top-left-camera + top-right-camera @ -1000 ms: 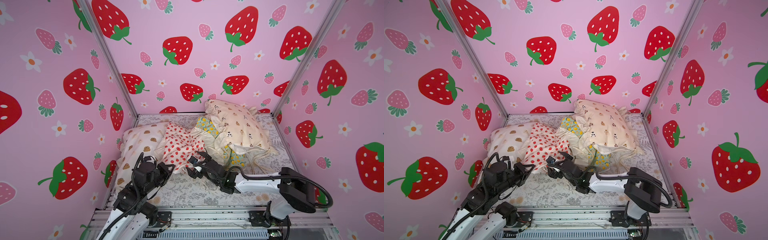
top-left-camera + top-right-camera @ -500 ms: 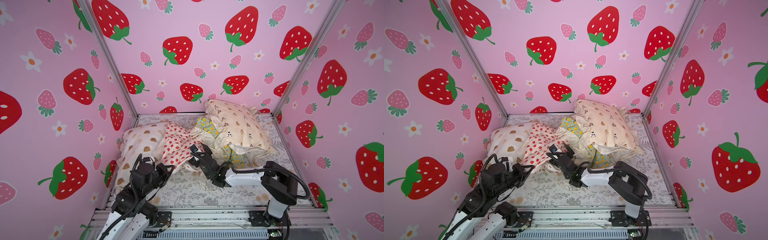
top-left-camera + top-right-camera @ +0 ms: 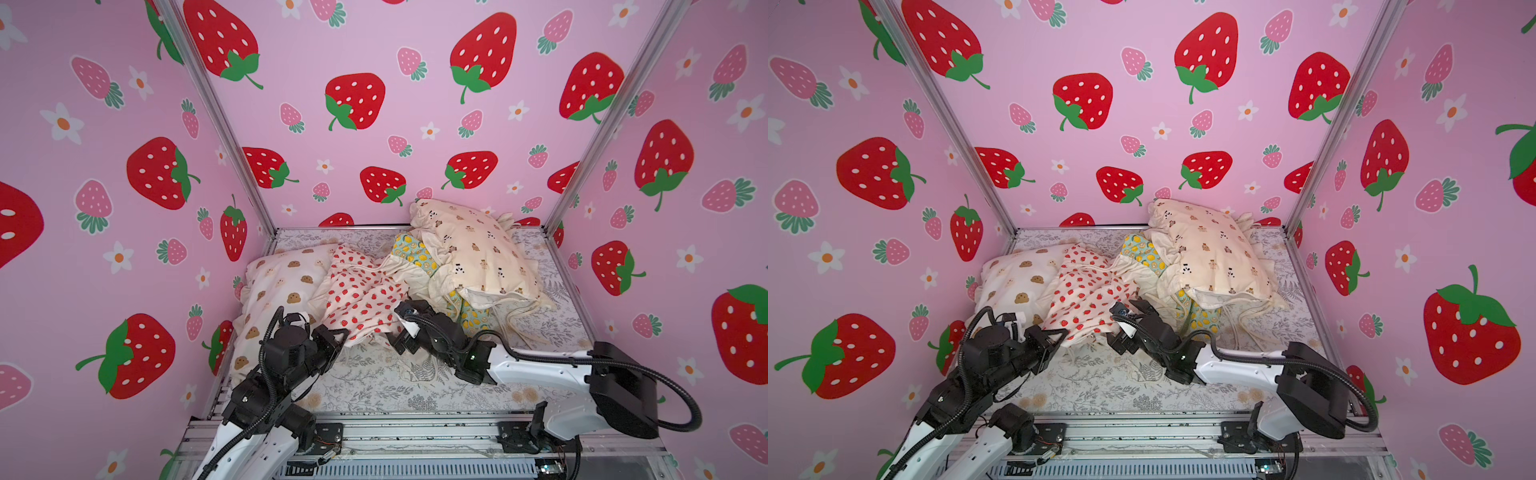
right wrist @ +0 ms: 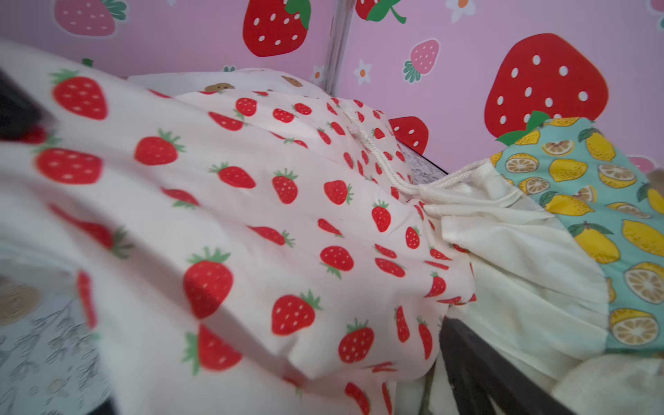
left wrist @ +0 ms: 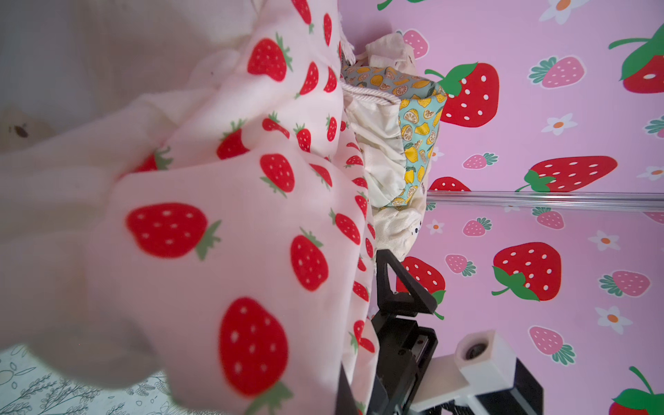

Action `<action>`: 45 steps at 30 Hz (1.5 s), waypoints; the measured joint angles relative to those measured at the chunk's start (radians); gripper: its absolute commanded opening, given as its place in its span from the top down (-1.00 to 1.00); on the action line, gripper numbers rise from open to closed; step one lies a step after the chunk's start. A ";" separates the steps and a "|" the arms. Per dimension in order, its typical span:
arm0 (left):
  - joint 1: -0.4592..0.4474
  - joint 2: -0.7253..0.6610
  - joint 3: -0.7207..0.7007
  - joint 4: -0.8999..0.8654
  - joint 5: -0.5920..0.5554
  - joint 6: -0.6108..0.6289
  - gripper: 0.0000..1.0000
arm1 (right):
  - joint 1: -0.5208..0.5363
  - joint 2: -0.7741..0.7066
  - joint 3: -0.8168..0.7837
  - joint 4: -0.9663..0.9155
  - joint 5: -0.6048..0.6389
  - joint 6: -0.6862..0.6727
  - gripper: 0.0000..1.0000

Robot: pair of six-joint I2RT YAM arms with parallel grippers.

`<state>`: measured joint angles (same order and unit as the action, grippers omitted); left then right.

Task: Zip up pillowcases
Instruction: Adjust the pillowcase at the center of the board.

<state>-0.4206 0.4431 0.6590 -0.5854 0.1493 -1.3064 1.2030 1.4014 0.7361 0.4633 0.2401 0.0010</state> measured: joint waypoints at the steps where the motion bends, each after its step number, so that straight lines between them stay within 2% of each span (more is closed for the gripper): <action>1: 0.000 0.000 0.000 0.003 0.000 0.000 1.00 | 0.002 -0.029 -0.012 -0.025 -0.031 0.010 -0.99; 5: 0.000 0.003 0.000 0.009 -0.004 0.000 1.00 | 0.006 -0.101 -0.024 -0.113 -0.117 0.068 -1.00; 7: 0.000 0.003 0.000 0.010 -0.010 0.000 1.00 | 0.006 -0.123 -0.024 -0.154 -0.138 0.114 -0.91; 10: 0.000 0.003 0.000 0.011 -0.012 0.000 1.00 | 0.017 -0.145 -0.018 -0.225 -0.144 0.224 -0.45; 13: 0.000 0.004 0.000 0.011 -0.011 0.001 1.00 | 0.037 -0.140 0.006 -0.274 -0.145 0.369 -0.08; 20: 0.001 0.013 0.000 0.013 -0.011 0.004 1.00 | 0.085 -0.057 0.129 -0.325 -0.171 0.592 0.10; 22: 0.001 0.020 0.000 0.013 -0.011 0.008 1.00 | 0.090 -0.027 0.159 -0.341 -0.158 0.618 0.08; 23: 0.001 0.024 0.000 0.013 -0.011 0.012 1.00 | 0.091 -0.018 0.166 -0.356 -0.142 0.630 -0.11; 24: 0.001 0.028 0.000 0.013 -0.011 0.018 1.00 | 0.092 -0.016 0.166 -0.367 -0.128 0.639 -0.19; 26: 0.001 0.037 0.000 0.009 -0.013 0.032 1.00 | 0.093 -0.021 0.166 -0.409 -0.084 0.649 -0.20; 29: 0.002 0.053 0.000 -0.013 -0.035 0.066 1.00 | 0.093 -0.034 0.163 -0.465 -0.024 0.657 -0.41; 35: 0.011 0.082 -0.034 -0.019 -0.088 0.102 1.00 | 0.089 0.024 0.168 -0.555 0.018 0.666 -0.66; 38: 0.017 0.104 -0.070 -0.024 -0.117 0.115 0.96 | 0.080 0.089 0.174 -0.583 0.022 0.668 -0.64; 40: 0.024 0.115 -0.082 -0.031 -0.135 0.130 0.91 | 0.068 0.121 0.174 -0.593 0.019 0.673 -0.51; 43: 0.035 0.120 -0.097 -0.040 -0.153 0.153 0.65 | 0.041 0.158 0.178 -0.592 0.015 0.666 -0.28; 45: 0.040 0.126 -0.101 -0.050 -0.158 0.179 0.30 | 0.029 0.179 0.190 -0.592 0.014 0.648 -0.09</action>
<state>-0.3809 0.5694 0.5583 -0.6353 -0.0086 -1.1271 1.2324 1.5806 0.9264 -0.1284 0.2539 0.6491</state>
